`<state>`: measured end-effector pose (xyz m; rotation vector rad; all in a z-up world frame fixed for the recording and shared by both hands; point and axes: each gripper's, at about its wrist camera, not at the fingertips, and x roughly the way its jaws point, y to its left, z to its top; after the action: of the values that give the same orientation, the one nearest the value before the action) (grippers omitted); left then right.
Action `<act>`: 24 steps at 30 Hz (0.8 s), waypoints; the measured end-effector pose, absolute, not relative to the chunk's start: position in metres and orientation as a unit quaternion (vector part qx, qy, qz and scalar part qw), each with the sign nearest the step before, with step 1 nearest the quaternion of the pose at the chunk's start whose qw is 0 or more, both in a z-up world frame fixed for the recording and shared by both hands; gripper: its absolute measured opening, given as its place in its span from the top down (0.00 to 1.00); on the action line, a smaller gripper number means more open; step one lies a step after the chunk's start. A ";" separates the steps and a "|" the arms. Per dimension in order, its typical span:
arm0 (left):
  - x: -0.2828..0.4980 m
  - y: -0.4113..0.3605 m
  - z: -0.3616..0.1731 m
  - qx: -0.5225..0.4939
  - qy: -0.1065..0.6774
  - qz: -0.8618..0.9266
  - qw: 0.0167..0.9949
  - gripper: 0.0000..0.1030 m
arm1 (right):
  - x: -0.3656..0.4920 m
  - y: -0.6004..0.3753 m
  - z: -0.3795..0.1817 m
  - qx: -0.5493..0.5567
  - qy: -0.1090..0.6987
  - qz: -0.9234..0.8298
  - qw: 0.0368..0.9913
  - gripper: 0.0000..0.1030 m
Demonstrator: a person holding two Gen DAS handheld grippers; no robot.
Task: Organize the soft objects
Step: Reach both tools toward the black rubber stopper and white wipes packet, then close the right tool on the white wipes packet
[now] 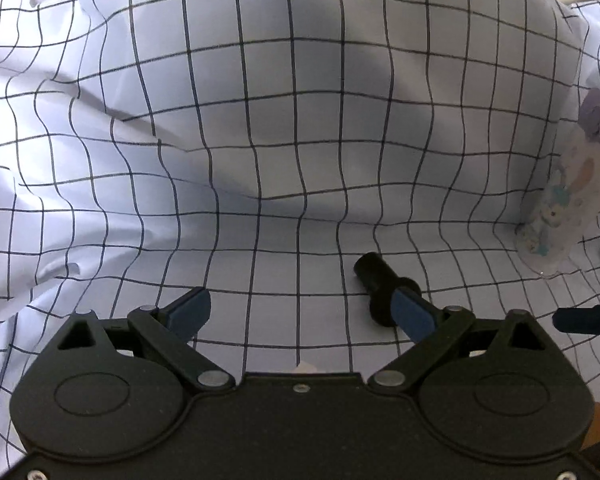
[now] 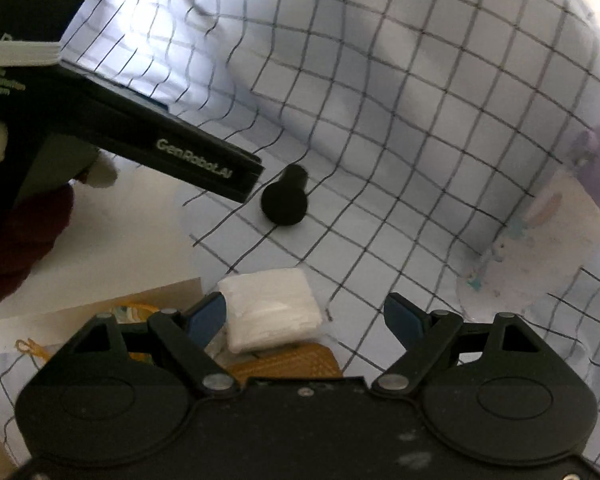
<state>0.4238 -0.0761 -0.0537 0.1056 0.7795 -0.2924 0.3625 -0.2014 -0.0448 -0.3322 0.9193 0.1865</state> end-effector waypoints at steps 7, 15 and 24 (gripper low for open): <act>0.421 -0.081 -0.061 0.070 0.376 -0.148 0.912 0.09 | 0.379 -0.201 -0.055 -0.171 0.473 0.106 0.858 0.17; 0.426 -0.079 -0.064 0.058 0.391 -0.155 0.905 0.09 | 0.389 -0.221 -0.061 -0.148 0.445 0.027 0.883 0.17; 0.425 -0.078 -0.066 0.059 0.395 -0.156 0.903 0.09 | 0.387 -0.225 -0.074 -0.119 0.402 0.027 0.908 0.16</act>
<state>0.4254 -0.0780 -0.0659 0.1212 0.8173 -0.3216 0.3870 -0.2251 -0.0744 -0.2463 0.8288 0.0551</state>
